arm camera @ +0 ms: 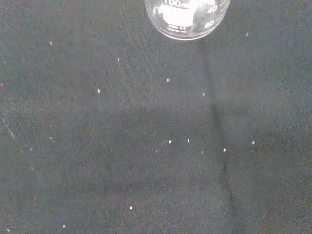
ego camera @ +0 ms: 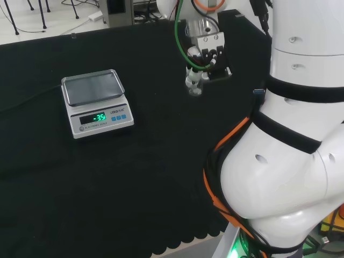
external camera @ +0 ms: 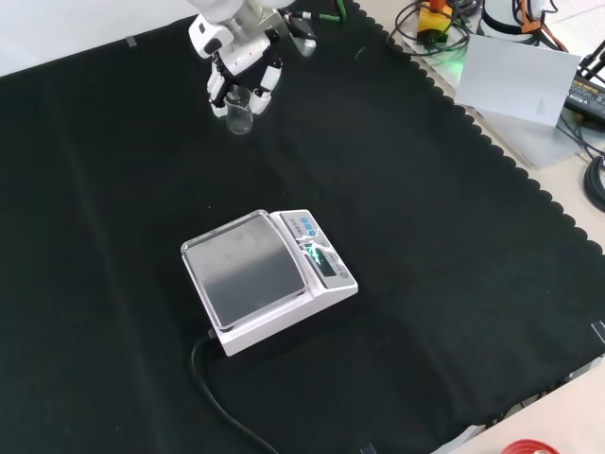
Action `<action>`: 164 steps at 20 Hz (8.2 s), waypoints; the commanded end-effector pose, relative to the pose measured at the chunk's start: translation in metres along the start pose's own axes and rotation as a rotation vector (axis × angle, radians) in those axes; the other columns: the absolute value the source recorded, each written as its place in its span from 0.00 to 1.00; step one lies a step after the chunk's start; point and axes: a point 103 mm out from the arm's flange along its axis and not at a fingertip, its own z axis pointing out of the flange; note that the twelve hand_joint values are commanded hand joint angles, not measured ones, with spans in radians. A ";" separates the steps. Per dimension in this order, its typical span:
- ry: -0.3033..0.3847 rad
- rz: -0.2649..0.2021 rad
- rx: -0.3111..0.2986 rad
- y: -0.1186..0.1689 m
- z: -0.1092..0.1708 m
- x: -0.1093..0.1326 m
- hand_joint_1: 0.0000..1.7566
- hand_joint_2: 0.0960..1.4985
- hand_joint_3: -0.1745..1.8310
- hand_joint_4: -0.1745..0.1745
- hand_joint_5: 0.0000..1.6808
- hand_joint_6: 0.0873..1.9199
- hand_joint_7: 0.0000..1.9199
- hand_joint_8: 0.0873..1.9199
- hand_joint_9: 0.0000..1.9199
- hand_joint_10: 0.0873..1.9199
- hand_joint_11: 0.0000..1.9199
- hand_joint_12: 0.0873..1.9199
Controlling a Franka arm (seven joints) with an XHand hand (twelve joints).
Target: Put the beaker on the electronic balance.
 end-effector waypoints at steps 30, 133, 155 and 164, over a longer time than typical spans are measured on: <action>-0.035 -0.189 -0.076 -0.003 -0.077 0.085 0.61 0.81 0.08 0.10 0.46 0.66 0.34 0.36 0.55 0.29 0.49 0.52; -0.168 -0.456 0.045 0.078 -0.074 0.266 0.54 0.72 0.00 0.28 0.34 0.42 0.24 0.36 0.42 0.32 0.34 0.62; -0.209 -0.454 0.081 0.077 -0.060 0.265 0.49 0.63 0.00 0.34 0.14 0.21 0.04 0.32 0.16 0.39 0.16 0.69; -0.200 -0.442 0.035 0.072 -0.068 0.255 0.49 0.63 0.00 0.60 0.01 0.00 0.00 0.14 0.14 0.40 0.15 0.70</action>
